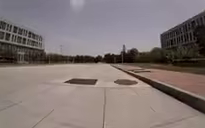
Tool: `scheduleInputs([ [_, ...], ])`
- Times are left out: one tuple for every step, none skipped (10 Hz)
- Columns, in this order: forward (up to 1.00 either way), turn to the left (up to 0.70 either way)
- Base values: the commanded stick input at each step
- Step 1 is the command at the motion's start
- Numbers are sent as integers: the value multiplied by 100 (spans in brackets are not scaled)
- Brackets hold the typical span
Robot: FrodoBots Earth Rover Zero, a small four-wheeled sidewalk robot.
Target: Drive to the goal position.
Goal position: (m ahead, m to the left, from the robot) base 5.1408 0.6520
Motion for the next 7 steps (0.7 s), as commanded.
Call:
scheduleInputs([
  [100, 0],
  [100, 0],
  [100, -30],
  [100, -27],
  [100, -8],
  [100, 0],
  [100, 0],
])
